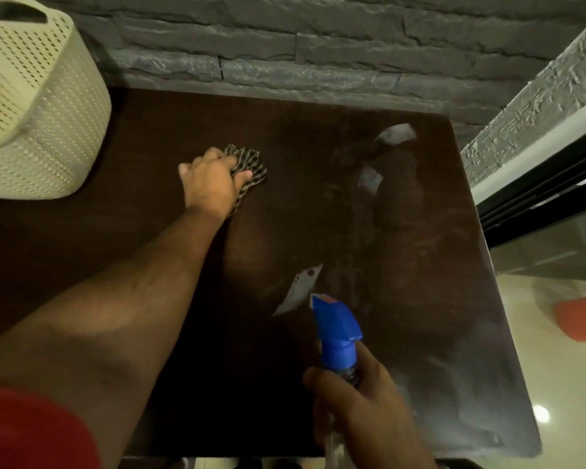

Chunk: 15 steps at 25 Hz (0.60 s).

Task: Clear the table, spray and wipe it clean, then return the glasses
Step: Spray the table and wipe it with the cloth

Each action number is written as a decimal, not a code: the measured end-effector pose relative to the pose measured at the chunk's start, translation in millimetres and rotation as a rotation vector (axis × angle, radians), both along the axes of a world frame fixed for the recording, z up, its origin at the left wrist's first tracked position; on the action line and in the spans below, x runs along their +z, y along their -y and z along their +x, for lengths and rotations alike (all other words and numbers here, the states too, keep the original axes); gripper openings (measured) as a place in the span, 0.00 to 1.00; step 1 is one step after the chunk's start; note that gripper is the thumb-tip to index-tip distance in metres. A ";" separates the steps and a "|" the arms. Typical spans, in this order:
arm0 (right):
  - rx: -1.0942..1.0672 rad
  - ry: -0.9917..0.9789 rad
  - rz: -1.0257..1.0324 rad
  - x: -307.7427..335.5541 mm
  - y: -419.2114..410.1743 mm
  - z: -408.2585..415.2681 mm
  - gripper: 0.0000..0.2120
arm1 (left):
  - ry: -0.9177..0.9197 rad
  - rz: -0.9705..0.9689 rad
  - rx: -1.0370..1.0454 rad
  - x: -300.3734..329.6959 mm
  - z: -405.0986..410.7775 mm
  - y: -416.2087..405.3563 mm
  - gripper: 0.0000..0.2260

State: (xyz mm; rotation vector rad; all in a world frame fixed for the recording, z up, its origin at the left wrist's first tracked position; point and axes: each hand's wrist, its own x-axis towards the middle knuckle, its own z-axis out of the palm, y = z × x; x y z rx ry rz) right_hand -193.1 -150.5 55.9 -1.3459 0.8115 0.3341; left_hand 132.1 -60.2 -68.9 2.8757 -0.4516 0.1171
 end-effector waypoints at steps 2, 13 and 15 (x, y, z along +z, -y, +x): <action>-0.023 -0.030 -0.004 4.9 -11.0 -0.7 0.14 | -0.010 -0.019 0.009 5.2 -0.7 3.3 0.15; -0.096 0.014 -0.014 7.0 -9.6 -3.3 0.09 | -0.064 0.016 -0.051 4.4 -41.8 2.6 0.16; -0.110 0.036 0.000 8.7 -8.1 -4.3 0.09 | -0.085 -0.032 -0.088 9.1 -71.0 -5.3 0.15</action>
